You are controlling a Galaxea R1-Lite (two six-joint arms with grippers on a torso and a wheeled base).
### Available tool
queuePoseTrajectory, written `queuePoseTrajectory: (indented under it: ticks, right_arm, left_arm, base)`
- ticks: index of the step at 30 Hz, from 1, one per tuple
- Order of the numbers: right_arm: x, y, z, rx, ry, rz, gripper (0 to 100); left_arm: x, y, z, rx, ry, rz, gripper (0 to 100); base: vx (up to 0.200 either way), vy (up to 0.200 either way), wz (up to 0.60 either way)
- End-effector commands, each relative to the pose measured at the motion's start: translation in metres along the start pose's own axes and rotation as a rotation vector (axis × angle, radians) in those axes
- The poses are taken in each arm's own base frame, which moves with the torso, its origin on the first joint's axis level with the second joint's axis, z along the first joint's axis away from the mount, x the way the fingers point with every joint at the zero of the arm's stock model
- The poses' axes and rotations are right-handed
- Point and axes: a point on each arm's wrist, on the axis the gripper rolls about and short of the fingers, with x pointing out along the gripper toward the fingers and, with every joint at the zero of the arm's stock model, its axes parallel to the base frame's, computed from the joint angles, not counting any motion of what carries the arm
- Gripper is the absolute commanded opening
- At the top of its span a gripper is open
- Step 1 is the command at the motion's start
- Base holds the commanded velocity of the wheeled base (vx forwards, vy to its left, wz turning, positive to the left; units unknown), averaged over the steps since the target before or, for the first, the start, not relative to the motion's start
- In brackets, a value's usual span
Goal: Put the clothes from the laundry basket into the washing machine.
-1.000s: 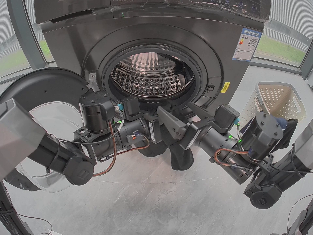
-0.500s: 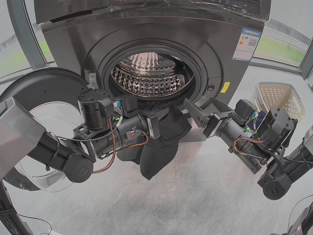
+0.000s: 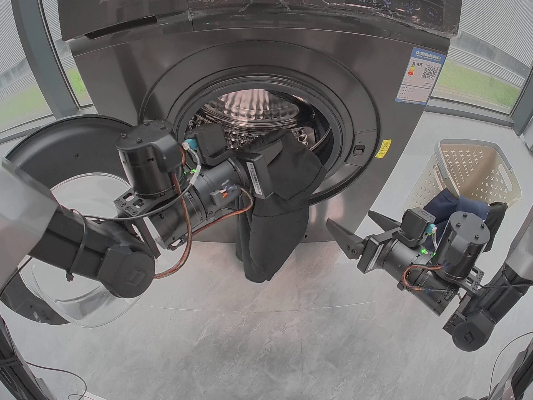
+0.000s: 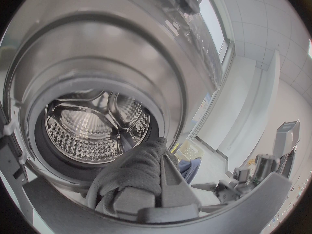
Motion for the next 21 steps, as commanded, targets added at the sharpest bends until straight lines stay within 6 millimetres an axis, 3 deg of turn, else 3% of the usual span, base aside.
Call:
queuePoseTrajectory:
  ticks: [1,8,15,21]
  right_arm:
    - [0.005,-0.005,-0.02,0.001,0.069,-0.002,100]
    - [0.02,-0.005,-0.037,0.003,0.088,0.033,100]
    - [0.05,0.01,-0.051,0.025,0.07,0.109,100]
    - [0.064,0.024,-0.054,0.033,0.046,0.179,100]
  left_arm:
    - [-0.009,-0.008,0.023,0.007,-0.064,-0.021,0]
    - [-0.02,-0.013,0.036,0.01,-0.092,-0.033,0]
    - [-0.021,-0.018,0.028,0.004,-0.064,-0.047,0]
    - [-0.02,-0.017,0.026,0.005,-0.083,-0.05,0]
  base:
    - [0.0,0.0,0.0]
    - [0.0,0.0,0.0]
    - [0.0,0.0,0.0]
    - [0.0,0.0,0.0]
